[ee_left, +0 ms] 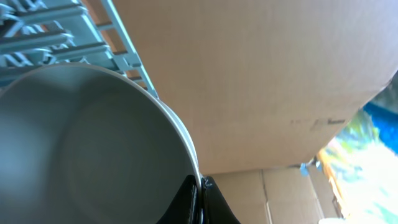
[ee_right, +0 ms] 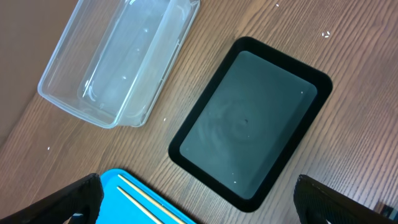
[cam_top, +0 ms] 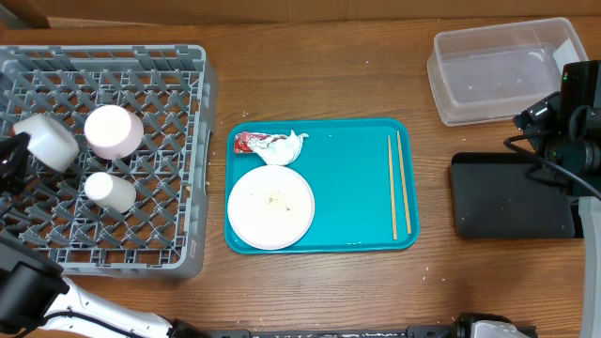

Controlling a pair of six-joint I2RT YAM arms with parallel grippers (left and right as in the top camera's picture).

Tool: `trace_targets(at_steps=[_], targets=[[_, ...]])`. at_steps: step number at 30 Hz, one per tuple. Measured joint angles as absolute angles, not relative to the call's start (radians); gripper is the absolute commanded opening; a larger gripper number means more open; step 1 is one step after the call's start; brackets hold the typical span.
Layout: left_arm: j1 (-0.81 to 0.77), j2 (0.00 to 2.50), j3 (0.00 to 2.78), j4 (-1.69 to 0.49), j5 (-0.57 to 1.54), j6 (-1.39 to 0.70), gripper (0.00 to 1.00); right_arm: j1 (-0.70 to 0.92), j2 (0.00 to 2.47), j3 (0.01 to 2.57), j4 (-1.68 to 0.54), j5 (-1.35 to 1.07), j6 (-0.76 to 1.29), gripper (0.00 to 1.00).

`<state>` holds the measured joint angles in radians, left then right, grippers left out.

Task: Sort waste into correct bins and load items into the dishwasher
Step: 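Lower the saucer upside down into the rack and open the gripper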

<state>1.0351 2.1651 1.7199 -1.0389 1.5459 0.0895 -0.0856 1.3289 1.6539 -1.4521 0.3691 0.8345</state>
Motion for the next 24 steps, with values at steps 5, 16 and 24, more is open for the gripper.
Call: trace_targets(at_steps=[5,16,24], targets=[[0.973,2.165,1.72,-1.032,1.54,0.12,0.04,-0.085,1.329,1.654,-1.452,0.369,0.834,1.0],[0.997,2.165,1.72,-1.033,1.425,0.104,0.04,-0.086,1.329,1.654,-1.452,0.369,0.834,1.0],[1.063,2.165,1.72,-1.056,1.407,0.08,0.73,-0.086,1.329,1.654,-1.452,0.37,0.834,1.0]])
